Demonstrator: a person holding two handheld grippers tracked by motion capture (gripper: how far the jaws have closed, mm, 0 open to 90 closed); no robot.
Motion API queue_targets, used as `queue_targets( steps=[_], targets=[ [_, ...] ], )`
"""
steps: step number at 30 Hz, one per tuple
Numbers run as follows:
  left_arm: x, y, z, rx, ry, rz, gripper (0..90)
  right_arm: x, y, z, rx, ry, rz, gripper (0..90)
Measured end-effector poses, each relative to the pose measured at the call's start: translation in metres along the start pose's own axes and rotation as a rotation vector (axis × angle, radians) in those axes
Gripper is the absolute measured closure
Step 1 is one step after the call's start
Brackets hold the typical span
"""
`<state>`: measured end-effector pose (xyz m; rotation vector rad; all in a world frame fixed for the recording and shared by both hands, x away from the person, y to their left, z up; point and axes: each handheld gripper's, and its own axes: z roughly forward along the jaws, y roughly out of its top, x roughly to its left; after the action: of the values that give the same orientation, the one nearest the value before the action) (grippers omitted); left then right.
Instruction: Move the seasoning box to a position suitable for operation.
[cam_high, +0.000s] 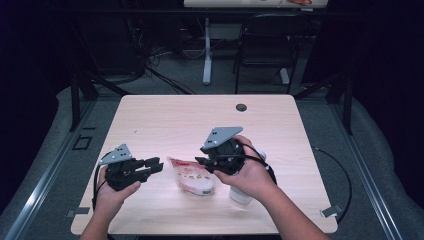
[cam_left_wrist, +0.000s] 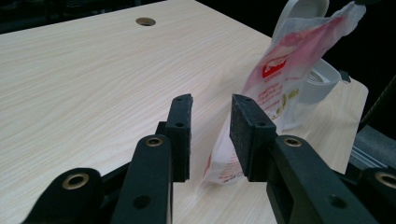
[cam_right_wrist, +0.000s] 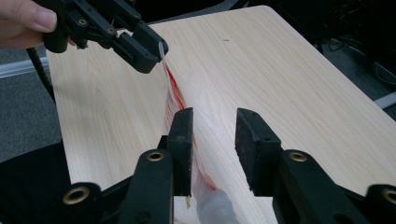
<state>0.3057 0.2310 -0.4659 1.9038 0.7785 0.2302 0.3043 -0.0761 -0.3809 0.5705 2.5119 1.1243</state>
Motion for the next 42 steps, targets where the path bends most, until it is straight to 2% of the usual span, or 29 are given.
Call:
queue_targets(
  steps=[9, 14, 30, 42],
  targets=[
    [0.005, -0.002, -0.003, -0.015, 0.02, -0.016, 66.3, 0.009, 0.018, 0.018, 0.037, 0.042, -0.05, 71.4],
    [0.006, -0.003, -0.004, -0.006, 0.034, -0.017, 66.3, 0.012, 0.023, 0.025, 0.043, 0.054, -0.058, 72.1],
    [0.009, -0.004, -0.004, 0.0, 0.061, -0.011, 65.7, 0.013, 0.034, 0.049, 0.106, 0.09, -0.057, 75.5],
    [0.01, -0.005, -0.004, -0.001, 0.057, -0.017, 65.6, 0.015, 0.037, 0.063, 0.151, 0.106, -0.063, 78.0]
  ],
)
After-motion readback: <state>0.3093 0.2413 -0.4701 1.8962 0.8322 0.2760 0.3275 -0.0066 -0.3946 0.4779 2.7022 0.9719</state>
